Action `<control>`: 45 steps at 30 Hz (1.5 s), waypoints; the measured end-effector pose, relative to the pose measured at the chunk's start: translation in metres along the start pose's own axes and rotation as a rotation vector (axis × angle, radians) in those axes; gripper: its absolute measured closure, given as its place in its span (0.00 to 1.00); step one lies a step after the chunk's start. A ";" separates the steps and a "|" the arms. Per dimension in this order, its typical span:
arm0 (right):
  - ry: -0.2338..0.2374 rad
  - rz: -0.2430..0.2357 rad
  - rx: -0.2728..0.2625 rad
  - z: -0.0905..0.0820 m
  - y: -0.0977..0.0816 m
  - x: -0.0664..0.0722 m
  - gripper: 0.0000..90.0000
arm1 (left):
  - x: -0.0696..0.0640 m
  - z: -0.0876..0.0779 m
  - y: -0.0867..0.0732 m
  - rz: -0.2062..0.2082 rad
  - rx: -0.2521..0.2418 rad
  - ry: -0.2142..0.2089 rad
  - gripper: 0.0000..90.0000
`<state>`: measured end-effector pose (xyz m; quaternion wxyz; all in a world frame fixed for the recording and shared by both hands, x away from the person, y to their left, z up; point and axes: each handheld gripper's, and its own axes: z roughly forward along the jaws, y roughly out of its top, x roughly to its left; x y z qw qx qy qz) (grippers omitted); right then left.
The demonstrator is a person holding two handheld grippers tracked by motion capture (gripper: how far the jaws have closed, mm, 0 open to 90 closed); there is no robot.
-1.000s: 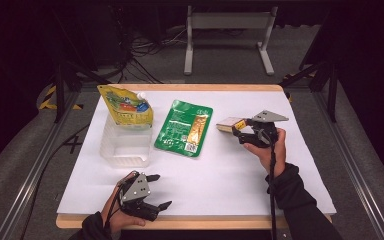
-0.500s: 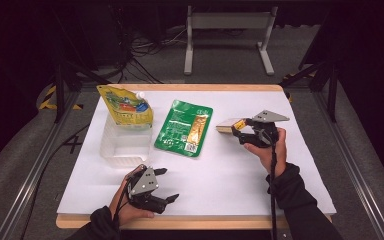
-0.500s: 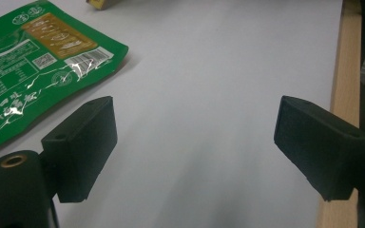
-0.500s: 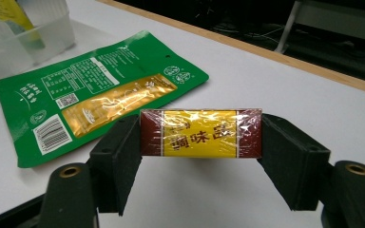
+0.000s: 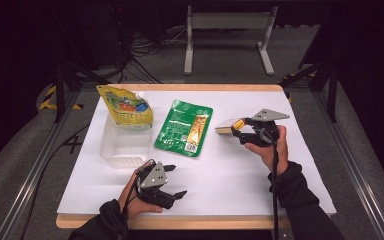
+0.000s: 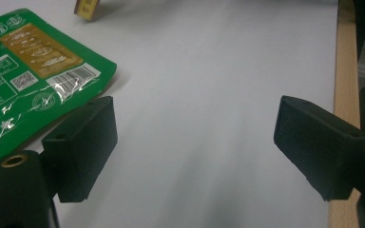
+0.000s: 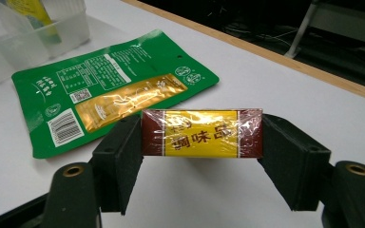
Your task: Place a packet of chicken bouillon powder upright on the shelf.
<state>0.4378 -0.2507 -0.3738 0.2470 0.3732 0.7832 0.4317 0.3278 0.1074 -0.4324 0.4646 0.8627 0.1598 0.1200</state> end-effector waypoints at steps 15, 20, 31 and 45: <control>0.058 -0.030 -0.044 -0.015 0.026 0.013 0.37 | -0.012 -0.021 -0.016 0.003 0.032 -0.016 0.17; 0.102 -0.042 -0.070 -0.019 0.041 0.026 0.37 | -0.016 -0.027 -0.024 -0.002 0.052 -0.022 0.17; 0.189 -0.069 -0.093 0.005 0.083 0.071 0.37 | -0.019 -0.033 -0.033 -0.007 0.058 -0.003 0.17; 0.298 -0.072 -0.057 0.058 0.115 0.131 0.37 | -0.016 -0.040 -0.039 -0.025 0.036 0.013 0.17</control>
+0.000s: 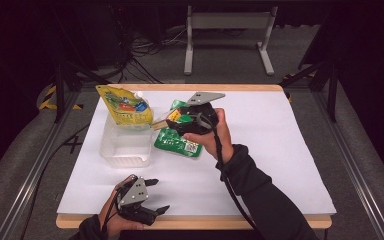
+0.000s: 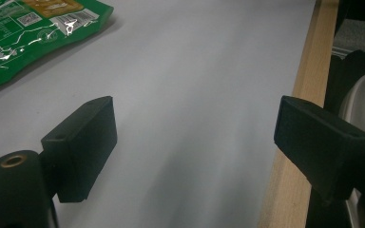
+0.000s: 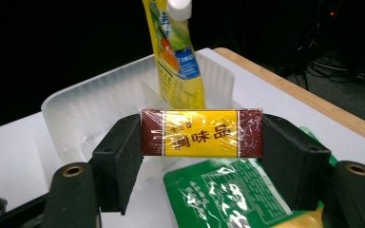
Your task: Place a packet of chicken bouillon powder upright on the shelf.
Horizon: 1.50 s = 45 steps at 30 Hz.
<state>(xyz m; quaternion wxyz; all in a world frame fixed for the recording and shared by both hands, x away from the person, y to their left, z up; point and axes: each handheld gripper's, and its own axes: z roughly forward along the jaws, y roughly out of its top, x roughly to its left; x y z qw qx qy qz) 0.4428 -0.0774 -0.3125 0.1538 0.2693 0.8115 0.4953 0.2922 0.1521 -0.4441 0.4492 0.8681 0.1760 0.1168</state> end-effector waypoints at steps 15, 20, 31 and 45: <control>0.029 0.072 0.051 0.039 0.010 0.019 0.37 | -0.001 -0.005 -0.001 0.012 -0.003 0.018 0.16; 0.021 0.093 0.051 0.046 0.014 0.021 0.37 | -0.001 -0.005 -0.001 0.009 -0.011 0.014 0.17; 0.000 0.119 0.071 0.051 0.024 0.033 0.37 | 0.000 -0.007 -0.001 0.010 -0.023 0.010 0.16; -0.008 0.191 0.112 0.068 0.035 0.043 0.37 | 0.000 -0.008 0.000 0.017 -0.029 0.003 0.16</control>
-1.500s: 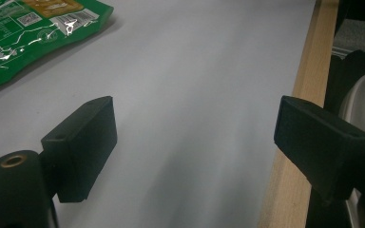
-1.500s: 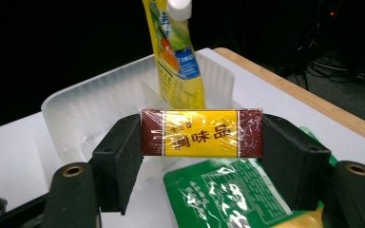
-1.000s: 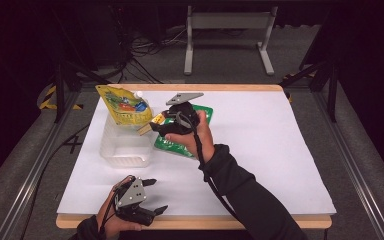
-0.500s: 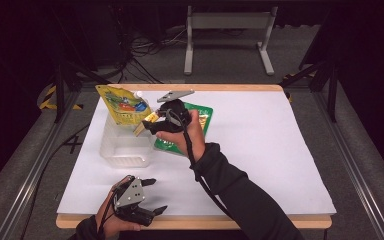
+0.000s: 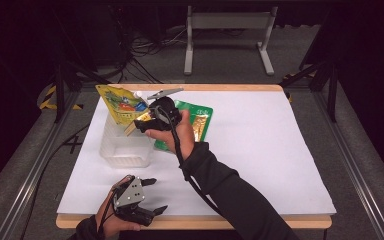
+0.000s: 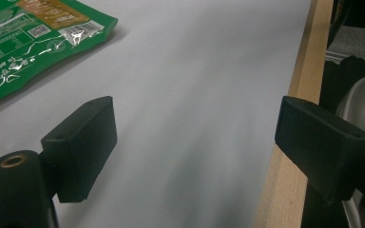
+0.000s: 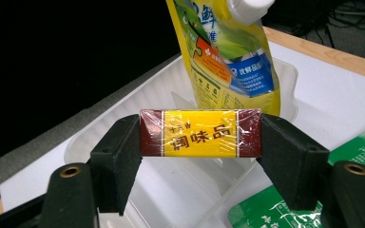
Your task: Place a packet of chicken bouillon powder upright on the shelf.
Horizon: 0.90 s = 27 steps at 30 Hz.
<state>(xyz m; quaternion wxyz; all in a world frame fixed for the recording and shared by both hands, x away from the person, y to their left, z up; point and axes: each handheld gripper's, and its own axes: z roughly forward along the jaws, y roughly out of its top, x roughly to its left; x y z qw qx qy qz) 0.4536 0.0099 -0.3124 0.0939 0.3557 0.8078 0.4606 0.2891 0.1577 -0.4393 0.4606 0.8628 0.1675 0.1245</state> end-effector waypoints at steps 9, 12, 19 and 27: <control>0.015 0.127 -0.041 -0.005 -0.004 -0.016 0.37 | -0.001 0.000 0.001 0.007 0.002 0.000 0.16; 0.019 0.157 -0.046 -0.008 -0.006 -0.020 0.37 | -0.001 0.001 0.000 0.007 0.004 -0.002 0.16; 0.017 0.152 -0.019 -0.012 -0.012 -0.022 0.37 | -0.003 0.002 0.001 0.015 0.007 -0.005 0.16; -0.013 0.152 -0.036 0.002 -0.012 -0.023 0.37 | -0.003 0.004 0.002 0.022 0.008 -0.011 0.16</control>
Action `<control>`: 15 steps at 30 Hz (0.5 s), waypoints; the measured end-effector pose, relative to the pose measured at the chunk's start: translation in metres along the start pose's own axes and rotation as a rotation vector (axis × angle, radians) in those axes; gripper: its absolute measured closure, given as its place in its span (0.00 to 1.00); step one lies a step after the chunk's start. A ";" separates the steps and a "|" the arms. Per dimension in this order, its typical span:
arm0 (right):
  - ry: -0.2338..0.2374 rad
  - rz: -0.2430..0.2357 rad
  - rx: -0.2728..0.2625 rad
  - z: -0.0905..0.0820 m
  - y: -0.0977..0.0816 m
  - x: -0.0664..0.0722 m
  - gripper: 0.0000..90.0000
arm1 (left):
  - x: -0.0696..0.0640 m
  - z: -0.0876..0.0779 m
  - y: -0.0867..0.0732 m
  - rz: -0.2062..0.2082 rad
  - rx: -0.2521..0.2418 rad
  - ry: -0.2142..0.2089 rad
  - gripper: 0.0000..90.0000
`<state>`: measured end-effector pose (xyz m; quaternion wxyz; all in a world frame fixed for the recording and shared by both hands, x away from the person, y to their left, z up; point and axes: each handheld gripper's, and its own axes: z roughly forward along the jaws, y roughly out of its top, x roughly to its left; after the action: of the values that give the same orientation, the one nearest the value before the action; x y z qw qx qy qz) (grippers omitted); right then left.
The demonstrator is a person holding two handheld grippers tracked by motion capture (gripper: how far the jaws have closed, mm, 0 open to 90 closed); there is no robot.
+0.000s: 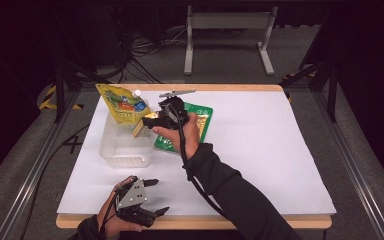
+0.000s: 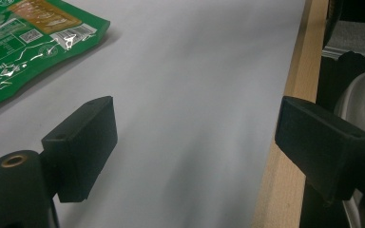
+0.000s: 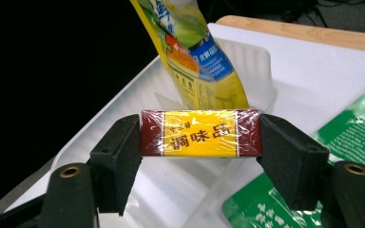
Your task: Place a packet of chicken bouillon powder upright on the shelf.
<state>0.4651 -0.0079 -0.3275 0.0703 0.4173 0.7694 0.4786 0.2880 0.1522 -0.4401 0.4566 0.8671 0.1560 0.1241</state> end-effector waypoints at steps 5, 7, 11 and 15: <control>-0.016 -0.003 0.028 0.018 0.001 0.001 0.37 | 0.000 0.000 0.000 0.010 0.001 -0.001 0.16; -0.018 -0.011 0.047 0.025 -0.001 0.001 0.37 | 0.000 0.001 0.000 0.016 0.004 -0.003 0.16; -0.007 -0.032 0.076 0.035 -0.002 0.001 0.36 | 0.000 0.002 0.000 0.021 0.010 -0.001 0.16; -0.005 -0.087 0.109 0.039 -0.001 0.005 0.35 | -0.001 0.004 0.001 0.030 0.012 -0.005 0.16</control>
<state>0.4812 0.0215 -0.3477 0.0701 0.3880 0.8114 0.4316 0.2886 0.1484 -0.4410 0.4500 0.8723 0.1424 0.1279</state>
